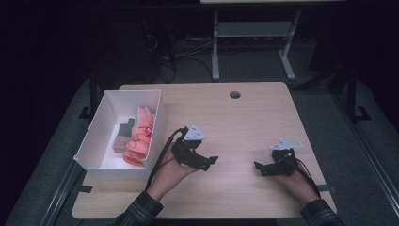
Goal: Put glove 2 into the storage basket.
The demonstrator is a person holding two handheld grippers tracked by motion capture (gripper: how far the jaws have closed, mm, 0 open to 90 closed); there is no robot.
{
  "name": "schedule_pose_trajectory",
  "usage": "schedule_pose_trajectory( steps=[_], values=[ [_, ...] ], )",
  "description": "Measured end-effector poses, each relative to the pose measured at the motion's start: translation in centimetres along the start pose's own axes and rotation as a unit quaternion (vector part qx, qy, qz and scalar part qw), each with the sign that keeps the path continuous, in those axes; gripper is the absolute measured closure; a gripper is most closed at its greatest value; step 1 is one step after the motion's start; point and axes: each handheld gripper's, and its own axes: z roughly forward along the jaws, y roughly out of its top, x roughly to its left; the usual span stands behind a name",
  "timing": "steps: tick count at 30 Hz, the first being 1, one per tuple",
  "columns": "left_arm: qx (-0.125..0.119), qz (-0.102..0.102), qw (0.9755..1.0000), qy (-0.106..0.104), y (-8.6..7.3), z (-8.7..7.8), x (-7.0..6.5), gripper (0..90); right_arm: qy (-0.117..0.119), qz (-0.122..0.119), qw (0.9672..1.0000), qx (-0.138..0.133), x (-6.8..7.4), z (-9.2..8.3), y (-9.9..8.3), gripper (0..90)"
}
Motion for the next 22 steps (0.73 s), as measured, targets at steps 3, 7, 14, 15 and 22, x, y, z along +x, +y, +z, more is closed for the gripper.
schedule_pose_trajectory(
  steps=[3, 7, 14, 15, 22],
  values=[
    [0.007, -0.001, 1.0000, -0.005, -1.2, 1.3, -0.4, 13.6, 0.000, 0.000, 1.0000, 0.000, 0.0, 0.0, 0.0, 2.5],
    [0.019, 0.002, 0.9998, -0.006, -2.4, 2.7, -0.6, 13.6, 0.000, 0.000, 1.0000, 0.000, 0.0, 0.0, 0.0, 2.5],
    [0.032, 0.002, 0.9995, -0.003, -4.2, 4.8, -0.6, 13.6, -0.001, -0.002, 1.0000, -0.001, 0.0, 0.0, 0.0, 2.5],
    [0.036, 0.003, 0.9993, -0.004, -4.3, 4.9, -0.6, 13.6, -0.001, -0.002, 1.0000, -0.001, 0.0, 0.0, 0.0, 2.4],
    [0.044, 0.009, 0.9990, -0.006, -5.0, 5.7, -0.5, 13.6, 0.000, -0.002, 1.0000, -0.001, 0.0, 0.0, 0.0, 2.4]
  ],
)
